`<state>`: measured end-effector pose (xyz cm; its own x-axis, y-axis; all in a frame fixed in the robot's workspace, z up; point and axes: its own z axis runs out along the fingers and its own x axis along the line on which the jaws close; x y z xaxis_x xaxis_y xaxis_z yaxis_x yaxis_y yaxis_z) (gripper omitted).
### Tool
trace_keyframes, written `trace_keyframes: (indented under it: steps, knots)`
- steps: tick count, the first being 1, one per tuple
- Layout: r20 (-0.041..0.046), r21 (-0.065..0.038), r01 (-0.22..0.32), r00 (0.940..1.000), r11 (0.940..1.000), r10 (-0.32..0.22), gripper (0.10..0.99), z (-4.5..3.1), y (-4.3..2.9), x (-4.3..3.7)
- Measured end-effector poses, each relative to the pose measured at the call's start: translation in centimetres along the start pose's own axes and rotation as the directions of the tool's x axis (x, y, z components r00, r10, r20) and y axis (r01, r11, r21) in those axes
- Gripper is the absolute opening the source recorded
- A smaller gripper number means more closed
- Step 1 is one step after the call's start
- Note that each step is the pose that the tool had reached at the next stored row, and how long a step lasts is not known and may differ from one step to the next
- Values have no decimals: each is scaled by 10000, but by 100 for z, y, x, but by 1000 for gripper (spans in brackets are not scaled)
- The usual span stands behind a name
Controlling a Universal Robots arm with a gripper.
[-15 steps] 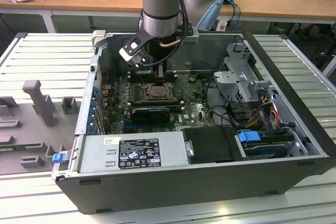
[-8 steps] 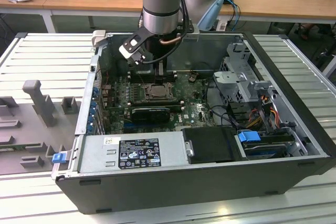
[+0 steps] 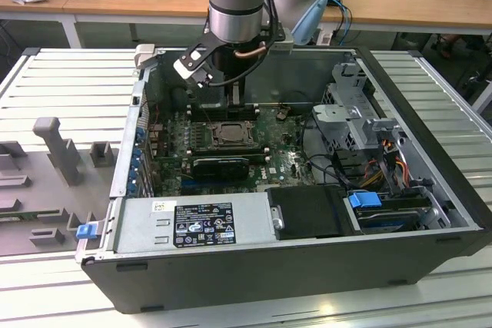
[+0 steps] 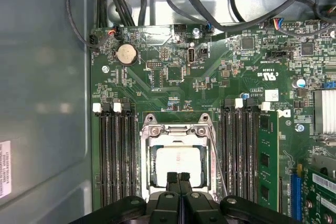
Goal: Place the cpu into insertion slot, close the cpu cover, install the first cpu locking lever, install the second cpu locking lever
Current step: 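Install the first cpu locking lever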
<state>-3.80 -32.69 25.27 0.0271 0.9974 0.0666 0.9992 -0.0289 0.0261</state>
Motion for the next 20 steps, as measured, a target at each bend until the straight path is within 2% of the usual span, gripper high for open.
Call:
trace_keyframes:
  steps: [6,13,18,20]
  knots:
    - [0,1,0,10000,10000,0,106,-89,2,6]
    - [0,0,0,10000,10000,0,106,-238,6,16]
    - [-11,-1,1,10000,10000,-1,106,-303,8,21]
    - [-17,15,219,9998,9998,-219,106,-304,8,20]
